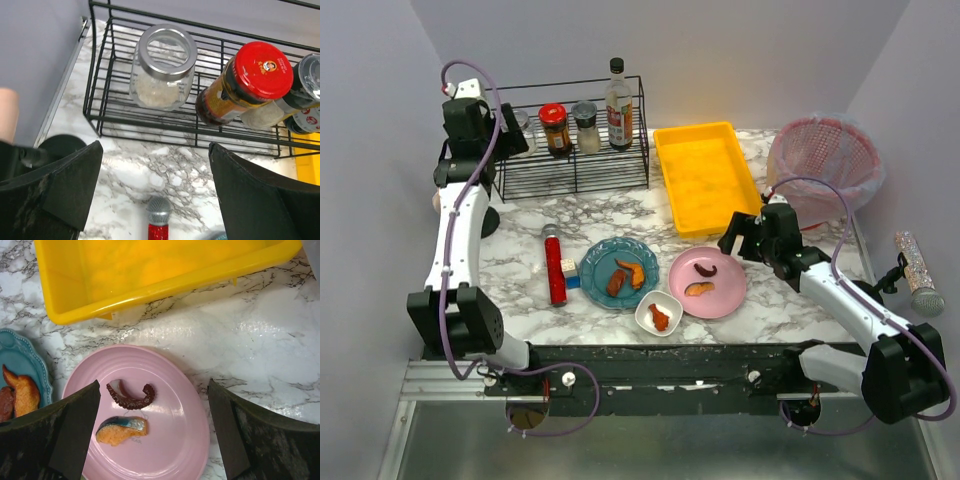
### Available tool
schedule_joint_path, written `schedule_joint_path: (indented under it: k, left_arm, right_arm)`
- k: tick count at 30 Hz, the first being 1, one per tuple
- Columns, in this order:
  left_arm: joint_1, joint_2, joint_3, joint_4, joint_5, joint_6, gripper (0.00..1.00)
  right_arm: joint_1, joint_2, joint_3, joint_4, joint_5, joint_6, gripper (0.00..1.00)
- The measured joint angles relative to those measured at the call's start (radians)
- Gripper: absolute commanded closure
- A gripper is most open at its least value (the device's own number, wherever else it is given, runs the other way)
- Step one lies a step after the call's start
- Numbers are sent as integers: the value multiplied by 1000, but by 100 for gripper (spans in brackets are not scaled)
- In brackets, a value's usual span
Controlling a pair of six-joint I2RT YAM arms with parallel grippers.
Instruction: Clear the kitchen counter
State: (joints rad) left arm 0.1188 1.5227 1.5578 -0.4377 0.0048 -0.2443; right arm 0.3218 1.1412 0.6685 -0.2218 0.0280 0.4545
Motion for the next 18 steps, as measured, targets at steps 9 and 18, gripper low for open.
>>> schedule_joint_path:
  k: [9,18]
  left_arm:
    - [3,-249,-237,-19,-40,-107,1]
    - [-25,-470,-510,40,94,-154,1]
  right_arm:
    - [0,-1,0,-7,6,0,4]
    - [0,-21,-4,68,-67,-30,5]
